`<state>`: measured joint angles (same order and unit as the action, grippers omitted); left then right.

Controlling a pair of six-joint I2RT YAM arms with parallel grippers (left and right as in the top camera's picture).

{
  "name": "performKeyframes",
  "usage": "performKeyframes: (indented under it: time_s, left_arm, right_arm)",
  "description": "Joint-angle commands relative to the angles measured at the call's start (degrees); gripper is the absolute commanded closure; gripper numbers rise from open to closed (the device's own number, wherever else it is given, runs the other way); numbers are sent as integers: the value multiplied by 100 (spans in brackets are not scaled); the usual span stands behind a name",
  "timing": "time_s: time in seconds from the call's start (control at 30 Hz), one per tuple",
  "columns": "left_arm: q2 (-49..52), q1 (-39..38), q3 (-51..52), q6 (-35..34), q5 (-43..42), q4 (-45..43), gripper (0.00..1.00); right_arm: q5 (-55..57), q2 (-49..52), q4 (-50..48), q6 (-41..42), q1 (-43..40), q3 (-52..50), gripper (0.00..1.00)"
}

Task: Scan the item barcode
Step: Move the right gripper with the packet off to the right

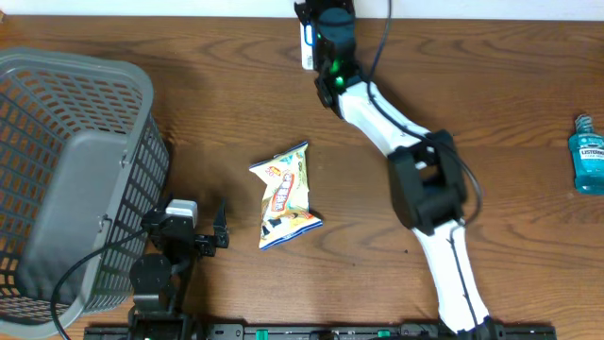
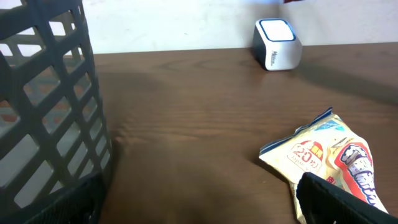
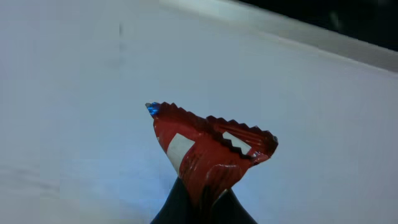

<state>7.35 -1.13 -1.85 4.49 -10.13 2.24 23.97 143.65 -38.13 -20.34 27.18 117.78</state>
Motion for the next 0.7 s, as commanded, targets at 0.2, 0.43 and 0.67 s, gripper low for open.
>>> performKeyframes:
  time_s: [0.2,0.43,0.67]
  left_arm:
    - [-15,9,162,-24,13,68,2]
    - [-15,9,162,-24,13,68,2]
    - [-15,9,162,-24,13,68,2]
  right_arm:
    - [693,1414,28,-1801,295,1491,99]
    - [918,1193,264,-2240,372,1491,99]
    - [2009,-15,2400,-2006,-216,1484,99]
